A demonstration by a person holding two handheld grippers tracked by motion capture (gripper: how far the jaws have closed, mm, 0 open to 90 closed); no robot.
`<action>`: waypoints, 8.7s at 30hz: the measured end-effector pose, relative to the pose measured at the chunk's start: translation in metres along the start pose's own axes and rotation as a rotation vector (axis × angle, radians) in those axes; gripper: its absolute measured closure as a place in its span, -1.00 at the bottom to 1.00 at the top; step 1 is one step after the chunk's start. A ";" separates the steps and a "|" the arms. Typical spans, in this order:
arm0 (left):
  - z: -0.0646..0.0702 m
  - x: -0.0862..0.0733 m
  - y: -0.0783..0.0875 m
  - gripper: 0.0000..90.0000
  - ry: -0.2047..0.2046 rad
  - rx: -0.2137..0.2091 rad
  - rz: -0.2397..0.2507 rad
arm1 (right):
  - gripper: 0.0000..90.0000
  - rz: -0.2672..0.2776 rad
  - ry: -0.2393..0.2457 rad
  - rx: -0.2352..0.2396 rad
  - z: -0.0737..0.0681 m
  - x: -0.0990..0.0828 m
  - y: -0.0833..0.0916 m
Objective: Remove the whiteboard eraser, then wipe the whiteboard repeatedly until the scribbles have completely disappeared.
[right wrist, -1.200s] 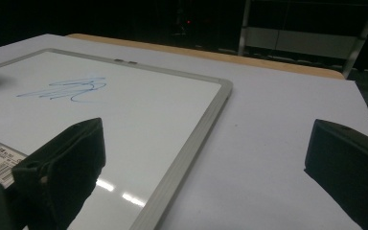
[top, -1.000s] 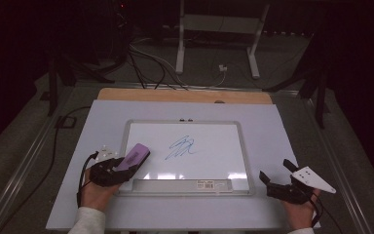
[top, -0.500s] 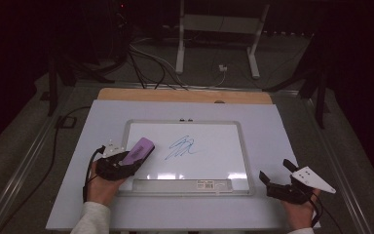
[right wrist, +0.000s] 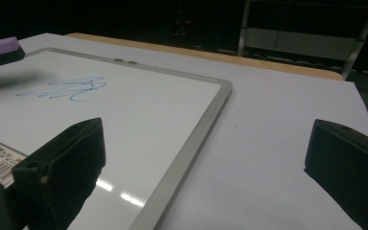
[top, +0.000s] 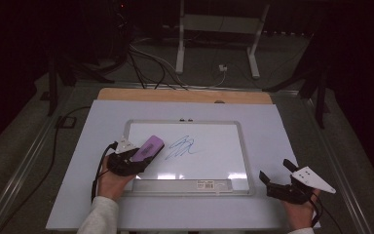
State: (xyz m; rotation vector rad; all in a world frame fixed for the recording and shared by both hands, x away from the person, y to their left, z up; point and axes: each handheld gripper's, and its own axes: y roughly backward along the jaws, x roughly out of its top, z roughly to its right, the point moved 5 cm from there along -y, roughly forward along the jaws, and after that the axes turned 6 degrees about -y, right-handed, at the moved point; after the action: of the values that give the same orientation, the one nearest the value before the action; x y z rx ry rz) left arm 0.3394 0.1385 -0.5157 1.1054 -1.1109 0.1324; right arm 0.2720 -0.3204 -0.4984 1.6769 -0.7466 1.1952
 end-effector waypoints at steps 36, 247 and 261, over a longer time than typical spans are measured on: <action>0.013 0.013 -0.043 -0.37 0.005 -0.021 -0.049 | -0.98 -0.002 0.004 0.002 0.000 0.000 -0.001; 0.078 0.068 -0.108 -0.07 -0.125 0.165 -0.164 | -0.98 -0.004 -0.002 0.003 0.002 -0.001 0.000; 0.121 0.082 -0.124 -0.07 -0.224 0.048 -0.151 | -0.98 -0.004 0.000 0.004 0.001 0.000 0.000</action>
State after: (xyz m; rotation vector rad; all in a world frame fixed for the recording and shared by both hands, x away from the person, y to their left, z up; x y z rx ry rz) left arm 0.3738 -0.0500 -0.5321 1.2654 -1.2225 -0.0858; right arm 0.2724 -0.3216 -0.4990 1.6811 -0.7412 1.1943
